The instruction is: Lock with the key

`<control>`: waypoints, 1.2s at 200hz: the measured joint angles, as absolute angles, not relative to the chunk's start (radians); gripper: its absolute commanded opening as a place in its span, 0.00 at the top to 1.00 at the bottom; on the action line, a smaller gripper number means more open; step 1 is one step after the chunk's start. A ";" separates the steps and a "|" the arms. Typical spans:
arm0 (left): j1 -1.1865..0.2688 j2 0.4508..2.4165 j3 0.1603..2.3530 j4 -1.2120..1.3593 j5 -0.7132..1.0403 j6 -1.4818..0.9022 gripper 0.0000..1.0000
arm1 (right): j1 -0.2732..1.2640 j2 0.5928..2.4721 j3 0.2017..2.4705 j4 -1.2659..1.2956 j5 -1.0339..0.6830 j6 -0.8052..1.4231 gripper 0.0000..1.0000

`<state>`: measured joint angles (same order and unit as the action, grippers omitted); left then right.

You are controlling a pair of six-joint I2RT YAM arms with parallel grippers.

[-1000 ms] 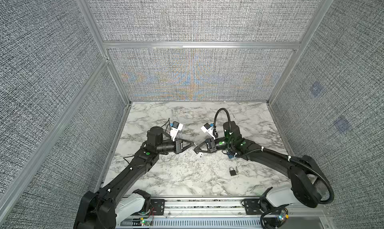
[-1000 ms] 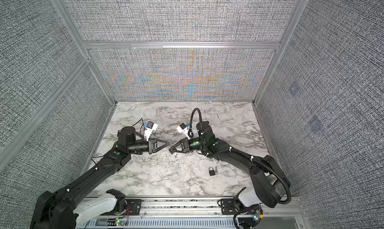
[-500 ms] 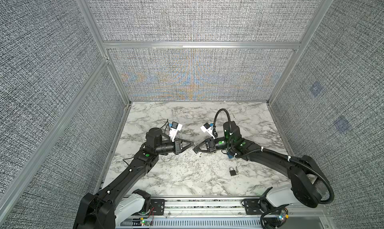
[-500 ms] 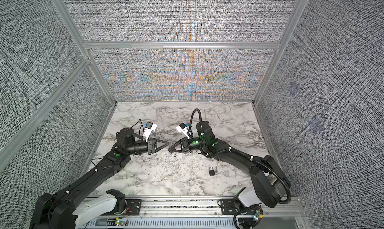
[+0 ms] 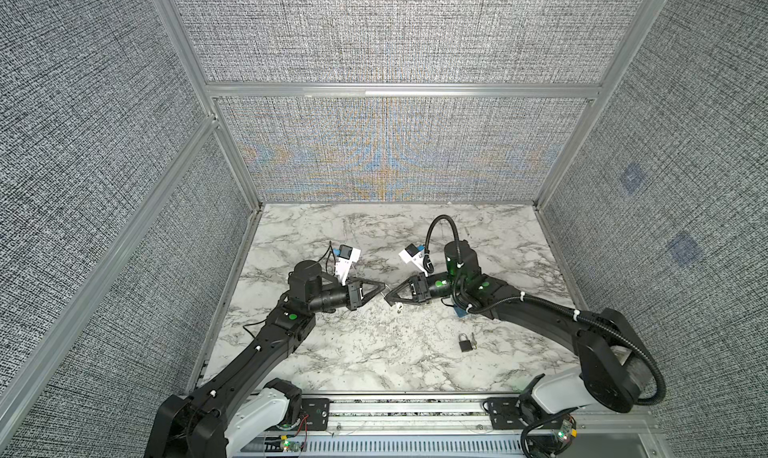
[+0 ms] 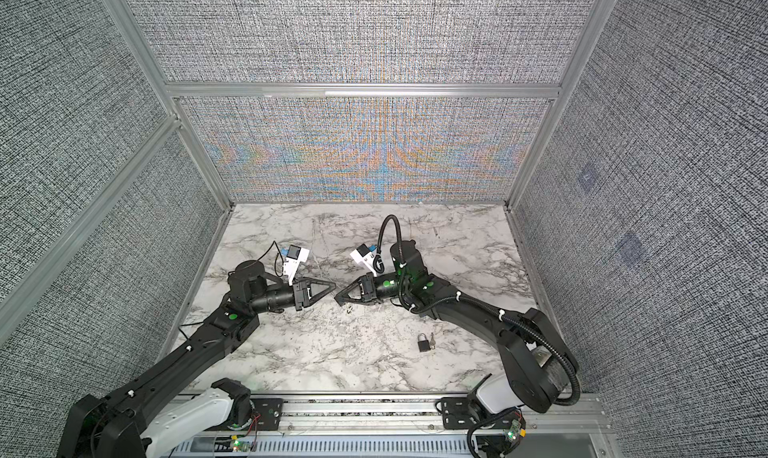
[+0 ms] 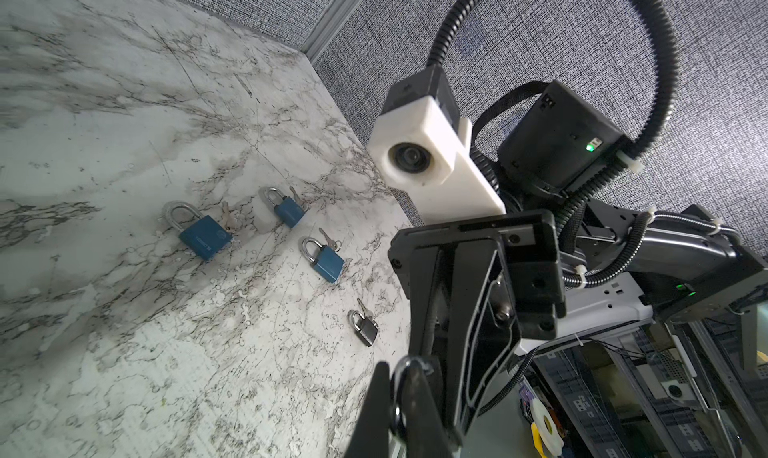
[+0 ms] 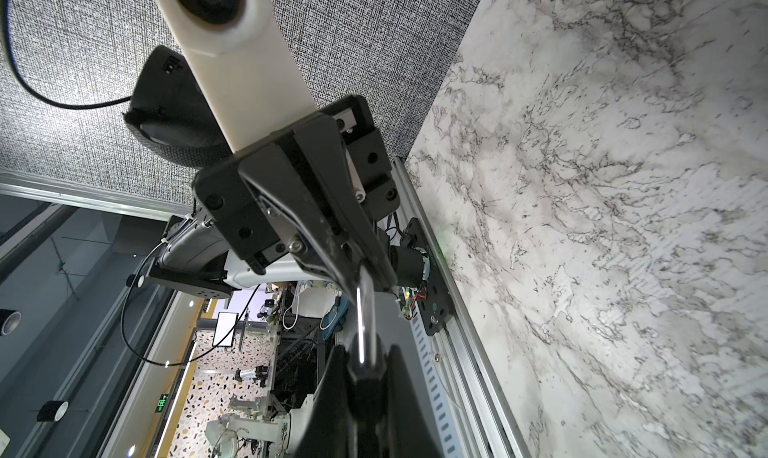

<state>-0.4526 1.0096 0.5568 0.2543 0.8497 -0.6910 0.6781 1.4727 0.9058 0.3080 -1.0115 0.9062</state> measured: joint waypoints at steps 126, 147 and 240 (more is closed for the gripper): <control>-0.485 0.976 0.503 0.334 0.757 -0.745 1.00 | 0.675 1.502 0.991 0.162 -0.991 0.826 1.00; -0.488 0.974 0.499 0.339 0.742 -0.751 1.00 | 0.674 1.507 0.996 0.162 -0.991 0.823 1.00; -0.508 0.974 0.480 0.357 0.679 -0.764 1.00 | 0.665 1.539 1.018 0.134 -0.991 0.801 1.00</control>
<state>-0.5083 0.9737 0.4797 0.3569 0.6788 -0.7639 0.6651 1.5387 1.0176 0.1345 -0.9913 0.8009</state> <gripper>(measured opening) 0.088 0.103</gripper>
